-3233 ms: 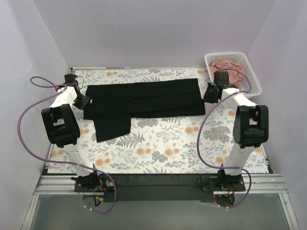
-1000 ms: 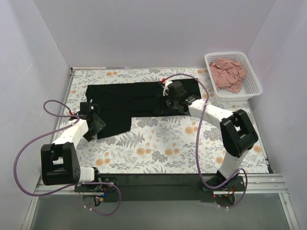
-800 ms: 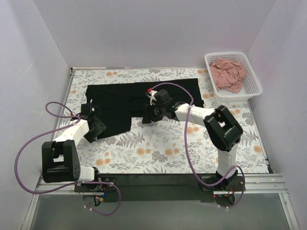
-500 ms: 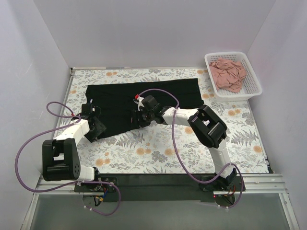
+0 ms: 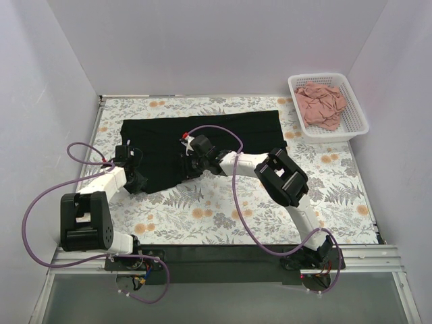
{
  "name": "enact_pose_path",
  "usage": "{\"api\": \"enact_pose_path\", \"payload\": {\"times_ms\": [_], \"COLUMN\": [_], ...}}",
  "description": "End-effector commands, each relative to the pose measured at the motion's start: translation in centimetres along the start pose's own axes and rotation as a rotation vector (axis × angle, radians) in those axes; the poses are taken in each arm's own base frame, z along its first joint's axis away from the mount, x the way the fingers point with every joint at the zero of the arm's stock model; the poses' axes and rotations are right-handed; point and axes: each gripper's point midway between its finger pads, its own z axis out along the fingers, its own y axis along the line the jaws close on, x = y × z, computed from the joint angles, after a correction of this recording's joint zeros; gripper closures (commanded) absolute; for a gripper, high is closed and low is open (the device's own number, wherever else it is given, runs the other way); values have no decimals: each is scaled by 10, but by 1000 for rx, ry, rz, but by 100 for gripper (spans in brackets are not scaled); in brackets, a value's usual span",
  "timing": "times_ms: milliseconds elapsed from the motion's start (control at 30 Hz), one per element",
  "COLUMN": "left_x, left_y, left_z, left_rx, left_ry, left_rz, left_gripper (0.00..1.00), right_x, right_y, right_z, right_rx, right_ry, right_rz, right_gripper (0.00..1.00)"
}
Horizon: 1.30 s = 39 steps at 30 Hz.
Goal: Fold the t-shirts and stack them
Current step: Fold the tshirt
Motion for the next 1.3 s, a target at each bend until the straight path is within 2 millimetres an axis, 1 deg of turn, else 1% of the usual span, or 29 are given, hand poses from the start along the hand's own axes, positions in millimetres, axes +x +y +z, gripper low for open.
{"api": "enact_pose_path", "payload": {"times_ms": [0, 67, 100, 200, 267, 300, 333, 367, 400, 433, 467, 500, 533, 567, 600, 633, 667, 700, 733, 767, 800, 833, 867, 900, 933, 967, 1033, 1133, 1267], "left_x": [16, 14, 11, -2, -19, -26, -32, -51, -58, -69, -88, -97, -107, -125, -134, -141, -155, -158, -168, -173, -184, -190, -193, -201, -207, -212, -224, -229, -235], "left_y": [-1, -4, -6, -12, -24, -28, -32, -47, -51, -58, -73, -79, -85, -100, -106, -112, -123, -127, -135, -142, -153, -159, -165, -173, -179, -185, -195, -207, -224], "left_z": [4, 2, 0, -6, -13, -15, -17, -26, -24, -27, -36, -33, -35, -44, -39, -39, -46, -37, -39, -39, -39, -39, -38, -34, -36, -30, -32, -23, -15], "left_rx": [17, 28, 36, 50, 70, 71, 79, 109, 102, 109, 137, 135, 146, 177, 183, 193, 224, 223, 249, 270, 296, 313, 328, 349, 367, 378, 400, 441, 506], "left_ry": [56, 51, 42, 3, -38, -55, -69, -109, -116, -134, -171, -177, -198, -237, -250, -263, -294, -285, -308, -313, -338, -349, -356, -376, -393, -402, -428, -437, -459], "left_rz": [12, 13, 12, 12, 5, 1, 0, -6, -4, -4, -8, -7, -1, -3, -2, 2, -2, -1, -6, -2, 0, 2, 14, 21, 26, 43, 49, 65, 97], "left_gripper": [93, 97, 99, 100, 100, 100, 100, 100, 100, 100, 100, 100, 100, 100, 100, 100, 100, 100, 100, 100, 100, 100, 100, 100, 100, 100, 100, 100, 100], "right_x": [40, 40, 39, 26, 12, -1, -13, -20, -36, -48, -56, -73, -83, -93, -102, -118, -125, -133, -147, -152, -161, -163, -176, -180, -184, -197, -210, -223, -239], "right_y": [-30, -31, -30, -24, -22, -19, -21, -21, -17, -22, -22, -18, -25, -25, -26, -28, -29, -30, -35, -37, -39, -51, -50, -53, -65, -64, -75, -88, -96], "right_z": [11, 13, 12, 10, 5, 3, -1, -3, -6, -10, -13, -16, -19, -21, -23, -24, -23, -22, -19, -17, -16, -11, -13, -13, -13, -15, -20, -26, -30], "right_rx": [133, 136, 137, 128, 132, 126, 131, 130, 118, 120, 118, 105, 119, 123, 126, 129, 127, 122, 118, 111, 102, 103, 97, 97, 108, 99, 97, 96, 95], "right_ry": [115, 117, 113, 87, 55, 31, 7, -2, -32, -50, -65, -96, -118, -139, -159, -190, -204, -222, -246, -253, -272, -270, -299, -309, -316, -355, -397, -440, -492], "right_rz": [39, 39, 34, 2, -11, -28, -28, -32, -47, -46, -54, -84, -95, -115, -132, -170, -186, -206, -228, -235, -244, -236, -250, -254, -247, -267, -272, -278, -319], "right_gripper": [66, 77, 86, 99, 99, 99, 99, 99, 99, 99, 99, 99, 99, 99, 99, 99, 99, 99, 99, 99, 99, 99, 99, 99, 99, 99, 99, 98, 96]}}
